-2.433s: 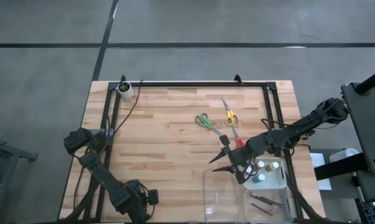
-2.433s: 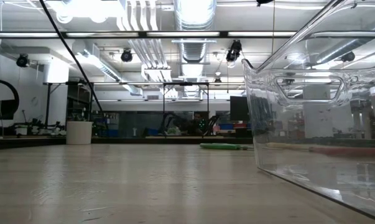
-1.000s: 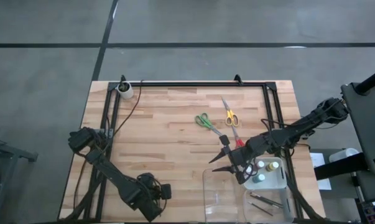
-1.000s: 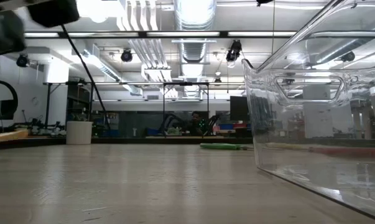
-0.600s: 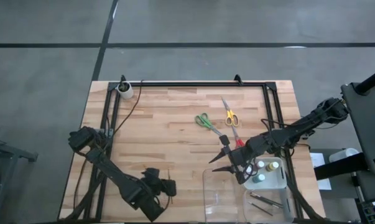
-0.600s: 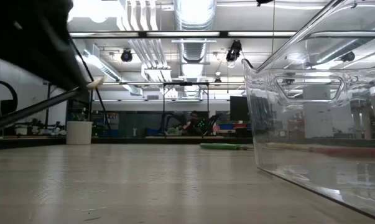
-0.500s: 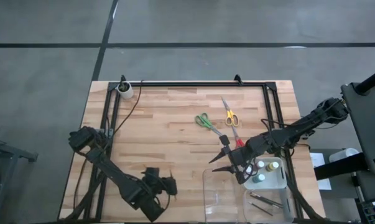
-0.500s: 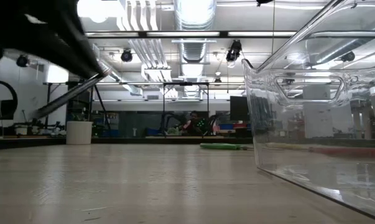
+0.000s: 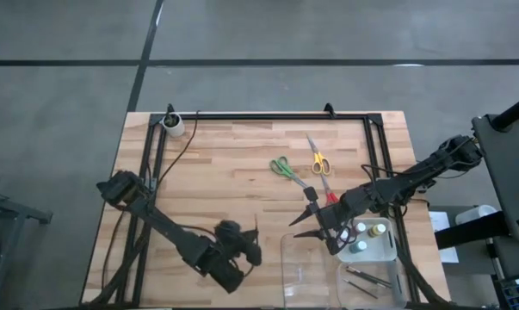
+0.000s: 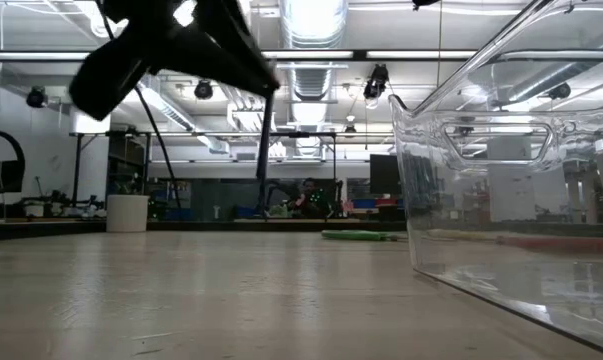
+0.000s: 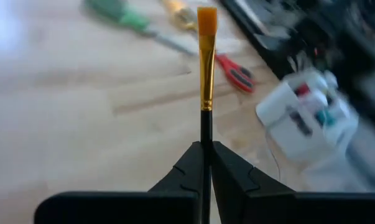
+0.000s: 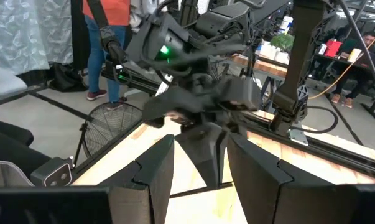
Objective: Pick & Place Paint Supplies
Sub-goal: Put the gold paintbrush into the right transparent bin
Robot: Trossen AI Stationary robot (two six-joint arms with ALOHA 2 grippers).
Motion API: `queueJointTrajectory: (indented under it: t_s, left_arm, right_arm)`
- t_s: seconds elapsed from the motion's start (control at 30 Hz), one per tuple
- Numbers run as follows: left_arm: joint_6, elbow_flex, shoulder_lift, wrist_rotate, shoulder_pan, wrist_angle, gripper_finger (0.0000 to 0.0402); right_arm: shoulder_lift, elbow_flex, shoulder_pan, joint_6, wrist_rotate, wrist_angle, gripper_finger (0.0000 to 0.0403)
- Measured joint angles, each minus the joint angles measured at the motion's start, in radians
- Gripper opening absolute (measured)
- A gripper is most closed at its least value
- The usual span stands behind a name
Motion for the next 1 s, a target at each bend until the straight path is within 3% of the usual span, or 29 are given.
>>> queueJointTrajectory:
  t_s: [0.17,0.27,0.43,0.73,1.0]
  left_arm:
    - [0.529,0.0,0.0,-0.021,0.006,0.122,0.0026]
    - [0.685,0.0,0.0,-0.094,0.006,0.199,0.0026]
    - [0.753,-0.001,-0.008,-0.188,0.006,0.298,0.0026]
    - [0.69,-0.001,-0.04,-0.198,0.0,0.348,0.0026]
    - [0.858,0.0,-0.047,-0.206,-0.002,0.354,0.0026]
  right_arm:
    - [0.0,0.0,0.0,0.0,0.0,0.0,0.0146]
    - [0.0,0.0,0.0,0.0,0.0,0.0,0.0146]
    - [0.0,0.0,0.0,0.0,0.0,0.0,0.0146]
    - [0.0,0.0,0.0,0.0,0.0,0.0,0.0146]
    - [0.0,0.0,0.0,0.0,0.0,0.0,0.0146]
